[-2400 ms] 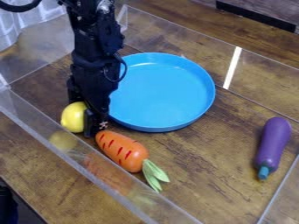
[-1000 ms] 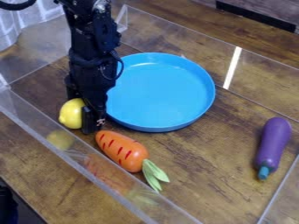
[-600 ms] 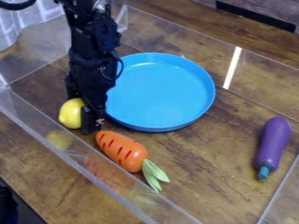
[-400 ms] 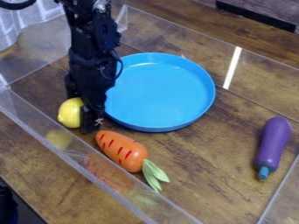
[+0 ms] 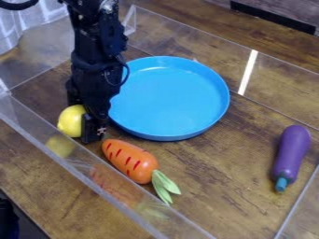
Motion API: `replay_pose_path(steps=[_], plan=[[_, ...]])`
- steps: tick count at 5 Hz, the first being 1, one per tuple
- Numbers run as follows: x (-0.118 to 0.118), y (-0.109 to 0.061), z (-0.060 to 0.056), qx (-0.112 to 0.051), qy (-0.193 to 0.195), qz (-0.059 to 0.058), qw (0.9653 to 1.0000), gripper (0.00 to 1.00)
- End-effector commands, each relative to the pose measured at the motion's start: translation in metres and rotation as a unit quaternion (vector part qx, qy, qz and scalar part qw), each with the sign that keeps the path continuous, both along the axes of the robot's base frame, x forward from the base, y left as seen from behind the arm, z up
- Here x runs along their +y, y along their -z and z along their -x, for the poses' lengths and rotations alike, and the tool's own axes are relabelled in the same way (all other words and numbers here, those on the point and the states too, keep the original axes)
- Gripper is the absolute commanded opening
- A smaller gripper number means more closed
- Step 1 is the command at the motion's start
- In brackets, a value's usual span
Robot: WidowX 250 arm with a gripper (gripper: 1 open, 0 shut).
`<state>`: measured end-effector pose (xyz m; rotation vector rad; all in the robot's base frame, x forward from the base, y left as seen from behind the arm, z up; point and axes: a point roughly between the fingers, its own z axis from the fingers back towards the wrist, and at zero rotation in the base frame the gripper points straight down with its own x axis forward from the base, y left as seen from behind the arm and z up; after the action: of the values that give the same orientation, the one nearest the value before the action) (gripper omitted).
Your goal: Put the lemon on the blue tray
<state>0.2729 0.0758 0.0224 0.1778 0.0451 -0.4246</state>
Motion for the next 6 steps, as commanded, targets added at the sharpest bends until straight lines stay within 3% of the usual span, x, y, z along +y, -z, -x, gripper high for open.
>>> replay_pose_path(steps=[1,4,5,6], plan=[[-0.001,-0.026,-0.016,-0.044,0.008,-0.011,0.999,0.0],[-0.006,-0.04,-0.019,-0.045,0.019,-0.02,0.9986,0.0],[-0.012,-0.06,-0.027,-0.054,0.029,-0.035,0.9975,0.0],[-0.027,-0.089,-0.04,-0.077,0.051,-0.048,0.9946,0.0]])
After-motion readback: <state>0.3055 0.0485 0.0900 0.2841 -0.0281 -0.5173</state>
